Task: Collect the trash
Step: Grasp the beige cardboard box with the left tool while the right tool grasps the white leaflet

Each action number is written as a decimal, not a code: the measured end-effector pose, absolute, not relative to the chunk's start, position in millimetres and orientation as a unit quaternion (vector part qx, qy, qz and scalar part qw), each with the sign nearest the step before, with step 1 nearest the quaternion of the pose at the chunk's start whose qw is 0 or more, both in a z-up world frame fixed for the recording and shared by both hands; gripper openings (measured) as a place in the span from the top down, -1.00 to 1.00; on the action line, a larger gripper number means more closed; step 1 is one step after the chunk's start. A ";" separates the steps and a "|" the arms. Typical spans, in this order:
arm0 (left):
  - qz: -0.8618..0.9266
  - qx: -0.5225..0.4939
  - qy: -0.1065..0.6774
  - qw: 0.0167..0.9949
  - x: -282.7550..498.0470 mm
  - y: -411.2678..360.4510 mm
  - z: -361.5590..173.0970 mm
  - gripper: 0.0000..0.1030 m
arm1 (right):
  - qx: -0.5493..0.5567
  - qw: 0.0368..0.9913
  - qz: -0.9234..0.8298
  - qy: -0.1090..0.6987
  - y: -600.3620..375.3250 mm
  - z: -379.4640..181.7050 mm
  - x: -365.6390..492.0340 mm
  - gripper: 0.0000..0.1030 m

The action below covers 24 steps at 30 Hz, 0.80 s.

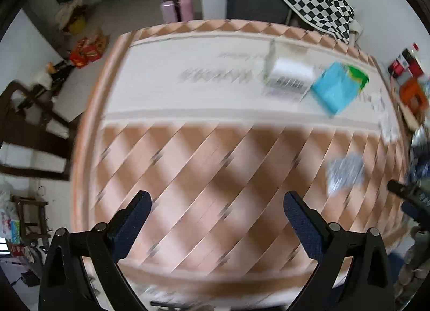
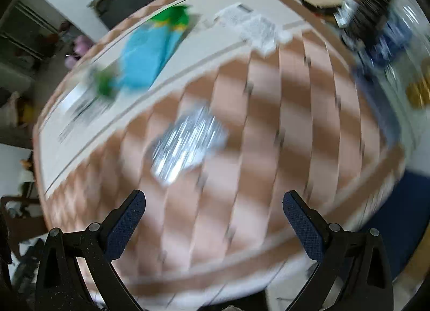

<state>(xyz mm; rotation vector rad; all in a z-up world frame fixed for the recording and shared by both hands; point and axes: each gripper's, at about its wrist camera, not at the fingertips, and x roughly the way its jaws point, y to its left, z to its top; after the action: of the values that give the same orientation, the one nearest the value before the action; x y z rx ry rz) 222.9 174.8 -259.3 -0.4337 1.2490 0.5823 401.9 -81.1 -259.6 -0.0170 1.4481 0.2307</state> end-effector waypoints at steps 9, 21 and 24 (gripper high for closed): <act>0.245 -0.173 0.604 0.738 412.5 194.7 -293.0 -0.95 | -0.132 0.709 0.103 0.685 -47.6 -301.5 586.5 -1.00; 0.241 -0.182 0.664 0.684 468.4 211.4 -357.9 -0.93 | -0.154 0.676 0.101 0.714 -38.1 -369.5 678.2 -0.98; 0.236 -0.186 0.659 0.689 469.4 211.1 -362.0 -0.46 | -0.133 0.688 0.116 0.704 -44.9 -368.1 677.4 -0.87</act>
<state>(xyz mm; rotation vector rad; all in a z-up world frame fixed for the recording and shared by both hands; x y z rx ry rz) 469.4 211.1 -362.0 -0.4154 1.4750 0.5290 677.4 -44.9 -368.1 -0.2968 1.5750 0.2605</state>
